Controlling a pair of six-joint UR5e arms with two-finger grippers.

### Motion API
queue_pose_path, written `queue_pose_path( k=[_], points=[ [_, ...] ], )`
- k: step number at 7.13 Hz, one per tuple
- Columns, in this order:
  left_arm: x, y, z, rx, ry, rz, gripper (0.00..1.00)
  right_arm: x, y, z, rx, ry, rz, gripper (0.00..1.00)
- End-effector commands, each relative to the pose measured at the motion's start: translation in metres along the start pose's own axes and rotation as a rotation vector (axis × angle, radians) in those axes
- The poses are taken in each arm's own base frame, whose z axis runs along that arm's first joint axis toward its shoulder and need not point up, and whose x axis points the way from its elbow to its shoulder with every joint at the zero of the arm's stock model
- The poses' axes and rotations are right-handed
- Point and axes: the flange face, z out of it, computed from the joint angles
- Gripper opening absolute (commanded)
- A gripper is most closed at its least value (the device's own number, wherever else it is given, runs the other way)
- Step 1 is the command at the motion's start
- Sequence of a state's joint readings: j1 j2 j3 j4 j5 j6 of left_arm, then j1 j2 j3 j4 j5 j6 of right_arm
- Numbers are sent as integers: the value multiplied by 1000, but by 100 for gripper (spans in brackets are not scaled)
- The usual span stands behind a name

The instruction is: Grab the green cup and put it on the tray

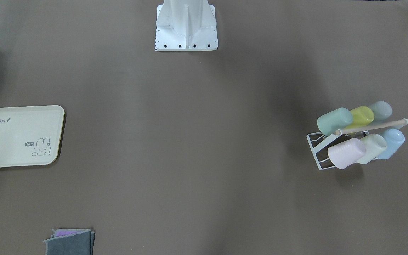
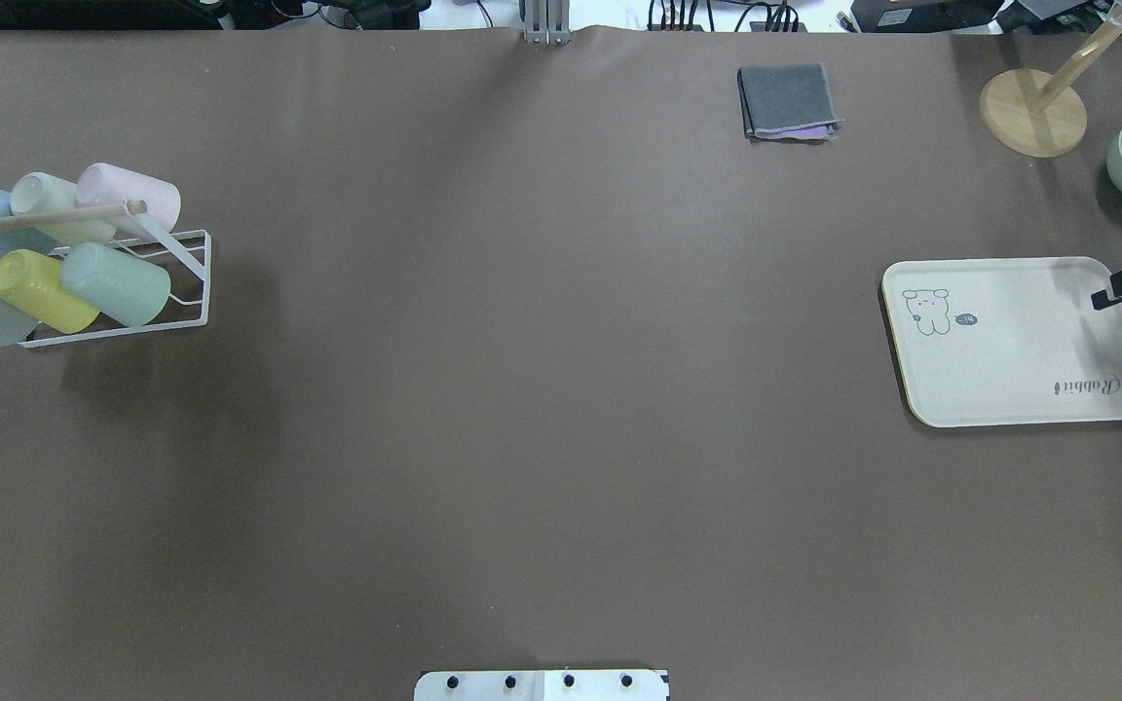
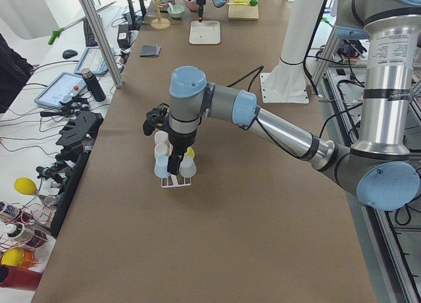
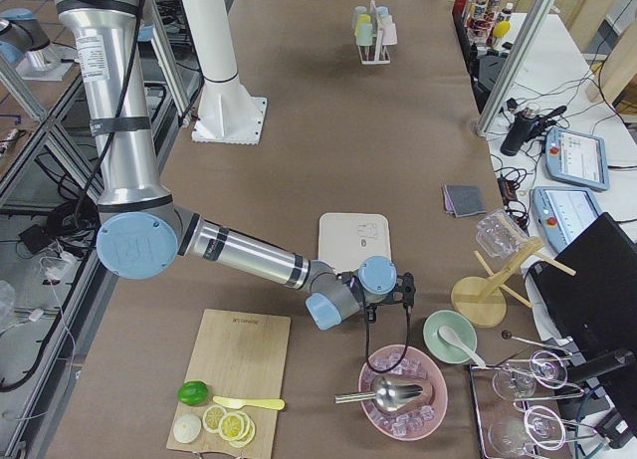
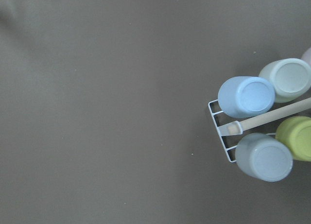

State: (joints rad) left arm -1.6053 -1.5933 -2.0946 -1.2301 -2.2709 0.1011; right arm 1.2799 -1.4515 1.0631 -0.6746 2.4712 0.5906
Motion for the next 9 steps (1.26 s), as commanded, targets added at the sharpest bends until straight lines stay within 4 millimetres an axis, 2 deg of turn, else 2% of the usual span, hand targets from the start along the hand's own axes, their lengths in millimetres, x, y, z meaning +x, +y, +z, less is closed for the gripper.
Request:
queue_pose_path(
  k=[1, 3, 4, 5, 6, 7, 8, 9],
  points=[
    [60, 3, -10, -42, 21, 84, 98, 0, 2, 1, -2, -2, 1, 41],
    [135, 13, -3, -118, -14, 238, 98, 1, 7, 1, -7, -5, 1, 41],
    [202, -12, 1, -193, -12, 333, 98, 2, 8, 0, -4, -7, -2, 40],
    [248, -31, -21, -249, -117, 381, 98, 2, 8, 0, -3, -7, -2, 35],
    [289, -29, -23, -300, -141, 448, 98, 2, 8, 0, -3, -5, -2, 27],
    [311, -22, -5, -330, -170, 517, 98, 1, 8, 2, -5, -4, -4, 18],
    [343, -7, 11, -349, -192, 604, 98, 0, 8, 3, -8, -4, -6, 2],
    [371, 3, 33, -364, -260, 674, 98, 0, 8, 3, -7, -5, -8, 0]
  ],
)
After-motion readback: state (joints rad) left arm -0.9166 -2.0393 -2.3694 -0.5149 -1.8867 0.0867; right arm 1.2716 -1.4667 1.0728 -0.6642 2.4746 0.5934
